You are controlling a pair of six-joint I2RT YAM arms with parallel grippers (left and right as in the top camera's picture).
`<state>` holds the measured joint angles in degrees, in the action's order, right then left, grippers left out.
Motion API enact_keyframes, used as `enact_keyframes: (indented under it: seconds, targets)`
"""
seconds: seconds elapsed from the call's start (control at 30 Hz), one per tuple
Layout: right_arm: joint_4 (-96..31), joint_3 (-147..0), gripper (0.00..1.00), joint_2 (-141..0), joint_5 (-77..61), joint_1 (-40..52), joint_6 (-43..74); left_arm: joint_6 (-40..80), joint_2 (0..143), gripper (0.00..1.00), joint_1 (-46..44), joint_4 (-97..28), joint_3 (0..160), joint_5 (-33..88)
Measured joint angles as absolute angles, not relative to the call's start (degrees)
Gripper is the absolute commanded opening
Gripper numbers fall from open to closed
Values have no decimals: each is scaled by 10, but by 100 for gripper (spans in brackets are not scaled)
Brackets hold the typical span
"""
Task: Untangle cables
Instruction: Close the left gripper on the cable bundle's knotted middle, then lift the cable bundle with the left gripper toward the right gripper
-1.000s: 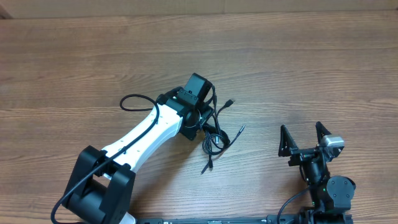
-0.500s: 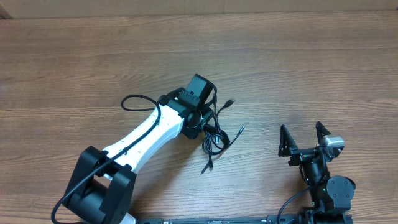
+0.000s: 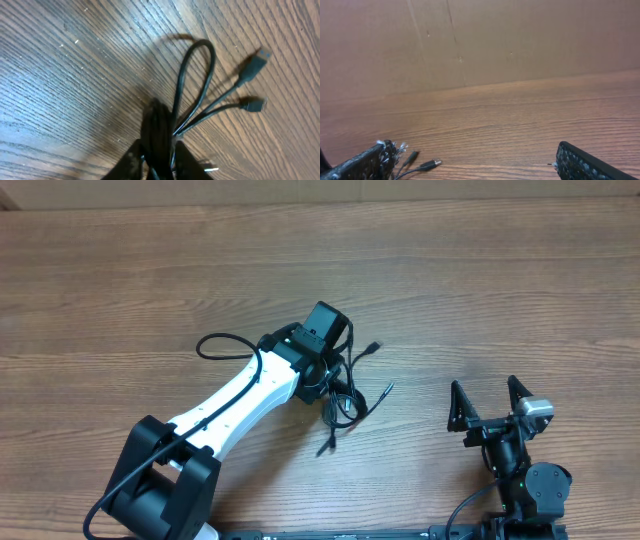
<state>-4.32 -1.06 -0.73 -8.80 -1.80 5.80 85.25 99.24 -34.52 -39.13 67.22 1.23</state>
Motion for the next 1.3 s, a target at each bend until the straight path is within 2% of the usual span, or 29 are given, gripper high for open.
enact_keyframes:
  seconds: [0.1,0.43,0.57,0.73,0.97,1.3]
  targets:
    - [-43,-11,100,-7,-88,-18,58,854,992,4,-345,-391,672,10]
    - [-43,-11,100,-7,-88,-18,58,849,992,4,-345,-390,672,10]
    - [-43,-11,100,-7,-88,-18,69,811,993,4,-345,-368,672,16]
    - [-43,-11,100,-7,-88,-18,126,655,993,4,-343,-279,674,72]
    - [-53,-11,100,-7,-115,-18,194,437,978,4,-340,-265,677,126]
    - [-203,-116,100,-8,-137,-18,212,221,869,4,-340,-219,681,161]
